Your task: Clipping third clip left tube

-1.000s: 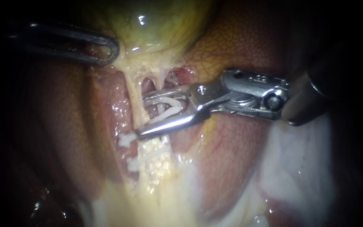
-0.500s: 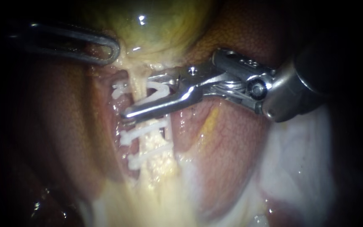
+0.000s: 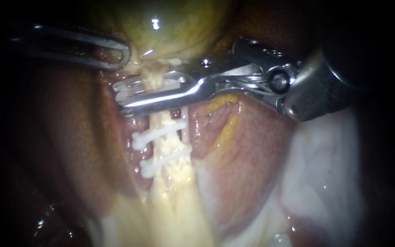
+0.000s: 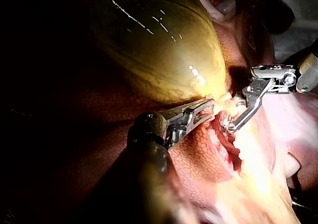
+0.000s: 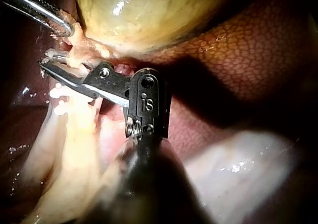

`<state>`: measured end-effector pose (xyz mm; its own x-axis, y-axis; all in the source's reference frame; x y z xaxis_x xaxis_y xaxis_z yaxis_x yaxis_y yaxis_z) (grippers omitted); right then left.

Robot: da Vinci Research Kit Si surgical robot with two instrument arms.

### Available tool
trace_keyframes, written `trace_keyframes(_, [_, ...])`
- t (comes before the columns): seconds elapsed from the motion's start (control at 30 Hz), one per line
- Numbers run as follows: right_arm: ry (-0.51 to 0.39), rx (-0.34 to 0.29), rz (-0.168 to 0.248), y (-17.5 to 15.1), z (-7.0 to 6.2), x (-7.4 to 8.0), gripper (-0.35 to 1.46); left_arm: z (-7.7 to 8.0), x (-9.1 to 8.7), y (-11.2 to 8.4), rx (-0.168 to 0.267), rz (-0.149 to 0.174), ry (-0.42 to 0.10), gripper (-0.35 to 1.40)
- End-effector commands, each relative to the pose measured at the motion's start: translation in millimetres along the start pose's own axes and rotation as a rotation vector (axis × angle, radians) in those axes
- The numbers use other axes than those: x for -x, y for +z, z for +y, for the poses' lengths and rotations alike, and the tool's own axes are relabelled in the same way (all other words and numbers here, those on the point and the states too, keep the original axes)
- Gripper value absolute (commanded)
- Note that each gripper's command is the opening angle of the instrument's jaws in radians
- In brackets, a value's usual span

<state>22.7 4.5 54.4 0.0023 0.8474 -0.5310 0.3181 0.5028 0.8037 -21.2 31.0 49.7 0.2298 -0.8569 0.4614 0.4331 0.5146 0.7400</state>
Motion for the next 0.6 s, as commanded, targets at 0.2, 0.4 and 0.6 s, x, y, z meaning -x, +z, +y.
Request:
trace_keyframes(0.2, [0.035, 0.017, 0.001, 0.0, 0.2, 0.0, -0.35, 0.0, 0.0, 0.0, 0.0, 0.0, 0.0, -0.35])
trace_keyframes(0.4, [0.034, 0.017, 0.0, -0.1, 0.4, 0.2, -0.35, 0.0, 0.0, 0.0, 0.0, 0.0, 0.0, -0.35])
trace_keyframes(0.6, [0.04, 0.02, 0.0, -0.2, 0.4, 0.2, -0.35, 0.0, 0.0, 0.0, 0.0, 0.0, 0.0, -0.35])
